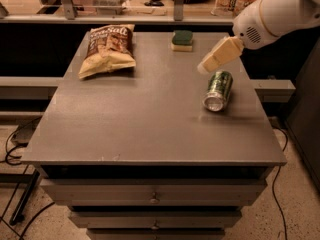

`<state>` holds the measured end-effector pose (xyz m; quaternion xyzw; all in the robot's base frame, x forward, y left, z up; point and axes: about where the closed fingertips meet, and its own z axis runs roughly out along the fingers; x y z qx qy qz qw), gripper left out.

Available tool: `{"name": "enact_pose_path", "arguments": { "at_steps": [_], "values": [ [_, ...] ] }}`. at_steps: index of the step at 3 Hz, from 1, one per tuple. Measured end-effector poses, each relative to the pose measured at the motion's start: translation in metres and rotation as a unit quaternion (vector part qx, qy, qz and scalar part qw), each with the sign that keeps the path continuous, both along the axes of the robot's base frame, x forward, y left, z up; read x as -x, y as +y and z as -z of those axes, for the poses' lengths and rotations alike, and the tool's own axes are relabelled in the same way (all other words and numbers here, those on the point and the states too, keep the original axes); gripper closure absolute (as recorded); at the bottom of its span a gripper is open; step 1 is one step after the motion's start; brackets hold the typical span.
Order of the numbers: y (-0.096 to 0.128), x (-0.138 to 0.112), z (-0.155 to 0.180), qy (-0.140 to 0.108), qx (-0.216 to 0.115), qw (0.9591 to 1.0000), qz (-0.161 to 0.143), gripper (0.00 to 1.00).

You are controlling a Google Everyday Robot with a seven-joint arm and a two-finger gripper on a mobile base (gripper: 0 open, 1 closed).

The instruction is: Pick sponge

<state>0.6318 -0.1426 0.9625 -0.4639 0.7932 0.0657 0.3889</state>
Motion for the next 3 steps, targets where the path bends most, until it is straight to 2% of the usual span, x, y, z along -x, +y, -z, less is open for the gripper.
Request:
{"name": "enact_pose_path", "arguments": {
  "at_steps": [1, 2, 3],
  "values": [
    [0.022, -0.054, 0.023, 0.011, -0.038, 0.9991, 0.018, 0.0],
    [0.029, -0.083, 0.037, 0.014, -0.054, 0.9979, 0.033, 0.0],
    [0.021, -0.112, 0.057, 0.028, -0.064, 0.9958, 0.059, 0.0]
  ]
}}
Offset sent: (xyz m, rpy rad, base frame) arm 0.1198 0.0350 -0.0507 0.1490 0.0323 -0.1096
